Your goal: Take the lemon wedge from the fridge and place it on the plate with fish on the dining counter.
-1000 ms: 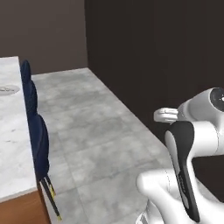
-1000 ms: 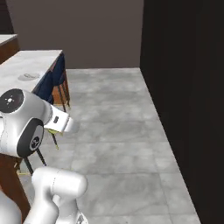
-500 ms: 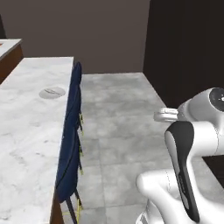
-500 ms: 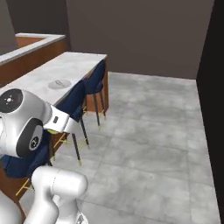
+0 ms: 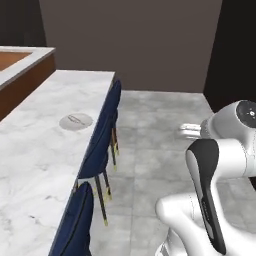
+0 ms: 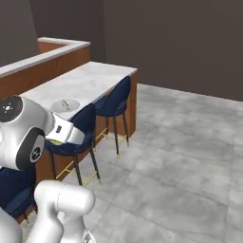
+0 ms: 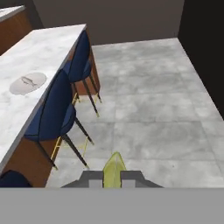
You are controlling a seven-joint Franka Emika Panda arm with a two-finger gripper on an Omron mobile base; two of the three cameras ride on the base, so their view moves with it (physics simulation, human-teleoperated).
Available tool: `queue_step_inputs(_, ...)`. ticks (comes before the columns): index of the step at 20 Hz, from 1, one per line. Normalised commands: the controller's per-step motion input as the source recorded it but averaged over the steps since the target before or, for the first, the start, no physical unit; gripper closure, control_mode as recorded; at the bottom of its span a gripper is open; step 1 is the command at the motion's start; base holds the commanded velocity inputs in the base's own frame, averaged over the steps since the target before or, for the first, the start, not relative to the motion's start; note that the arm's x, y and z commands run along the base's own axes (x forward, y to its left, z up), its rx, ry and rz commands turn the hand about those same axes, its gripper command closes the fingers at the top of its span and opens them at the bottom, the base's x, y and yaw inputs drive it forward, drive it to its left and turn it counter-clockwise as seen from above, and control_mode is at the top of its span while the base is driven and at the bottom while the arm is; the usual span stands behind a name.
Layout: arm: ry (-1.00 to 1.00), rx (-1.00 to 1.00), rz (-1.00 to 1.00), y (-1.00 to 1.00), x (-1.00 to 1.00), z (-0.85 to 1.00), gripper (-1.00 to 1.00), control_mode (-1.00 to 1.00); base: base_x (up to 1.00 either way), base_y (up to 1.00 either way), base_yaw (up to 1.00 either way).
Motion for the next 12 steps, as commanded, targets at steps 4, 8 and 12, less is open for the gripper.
queue_step_inputs(4, 0.0, 0.0, 0.0, 0.0, 0.0, 0.0, 1.0, 1.0, 1.0, -0.58, 0.34)
queue_step_inputs(8, 0.0, 0.0, 0.0, 0.0, 0.0, 0.0, 1.0, 1.0, 1.0, -0.12, 0.46)
queue_step_inputs(12, 0.0, 0.0, 0.0, 0.0, 0.0, 0.0, 1.0, 1.0, 1.0, 0.0, 0.51)
